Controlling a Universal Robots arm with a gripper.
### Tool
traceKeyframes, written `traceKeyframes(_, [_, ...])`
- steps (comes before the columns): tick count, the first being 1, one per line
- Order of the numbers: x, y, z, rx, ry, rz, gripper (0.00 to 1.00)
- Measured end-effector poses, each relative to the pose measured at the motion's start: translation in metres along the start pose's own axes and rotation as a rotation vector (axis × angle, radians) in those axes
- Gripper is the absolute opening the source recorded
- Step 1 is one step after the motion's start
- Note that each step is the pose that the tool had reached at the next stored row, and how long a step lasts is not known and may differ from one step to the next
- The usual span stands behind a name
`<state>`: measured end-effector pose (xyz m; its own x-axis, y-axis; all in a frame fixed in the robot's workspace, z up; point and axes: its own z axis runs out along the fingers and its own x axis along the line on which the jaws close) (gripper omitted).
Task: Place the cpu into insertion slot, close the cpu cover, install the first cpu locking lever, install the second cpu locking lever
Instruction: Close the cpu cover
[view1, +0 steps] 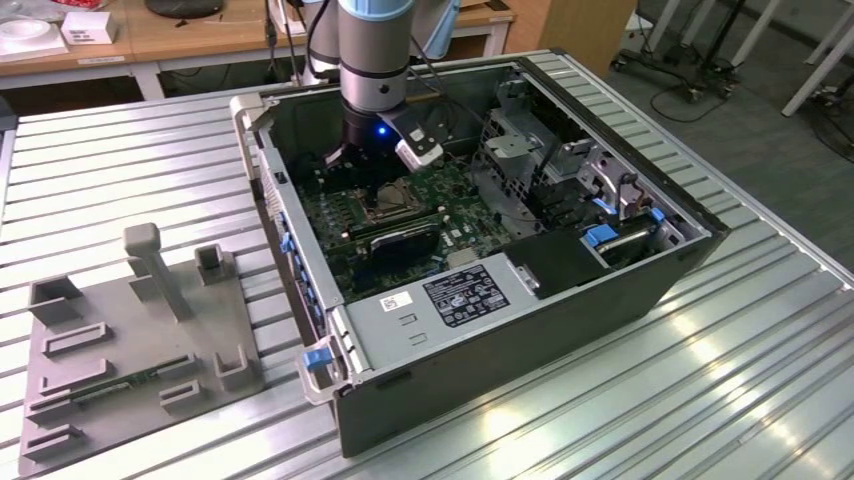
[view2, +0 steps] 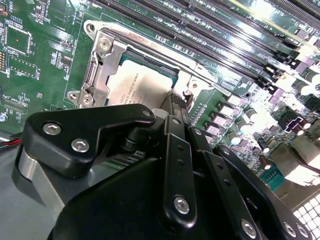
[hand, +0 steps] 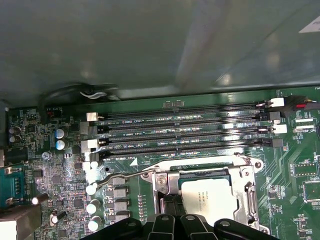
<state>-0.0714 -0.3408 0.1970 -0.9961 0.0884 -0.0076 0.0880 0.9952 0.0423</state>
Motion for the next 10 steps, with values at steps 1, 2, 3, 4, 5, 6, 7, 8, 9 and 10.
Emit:
traceKeyframes(1, [0.0000,0.0000,0.0000,-0.0001,0.0000,0.000,0.11])
traceKeyframes(2, [0.0000,0.0000,0.0000,0.0000,0.0000,0.000,0.11])
traceKeyframes(3, [0.0000,0.0000,0.0000,0.0000,0.0000,0.000,0.11])
traceKeyframes(4, [0.0000,0.0000,0.0000,0.0000,0.0000,0.000,0.11])
traceKeyframes(5, [0.0000,0.0000,0.0000,0.0000,0.0000,0.000,0.11])
traceKeyframes(6, [0.0000,0.0000,0.0001,0.0001,0.0000,0.000,0.11])
traceKeyframes(7, [0.0000,0.0000,0.0001,-0.0001,-0.0001,0.000,0.11])
traceKeyframes(8, [0.0000,0.0000,0.0001,-0.0001,-0.0001,0.000,0.11])
traceKeyframes(9, [0.0000,0.0000,0.0001,0.0000,0.0000,0.000,0.11])
traceKeyframes(10, [0.0000,0.0000,0.0001,0.0000,0.0000,0.000,0.11])
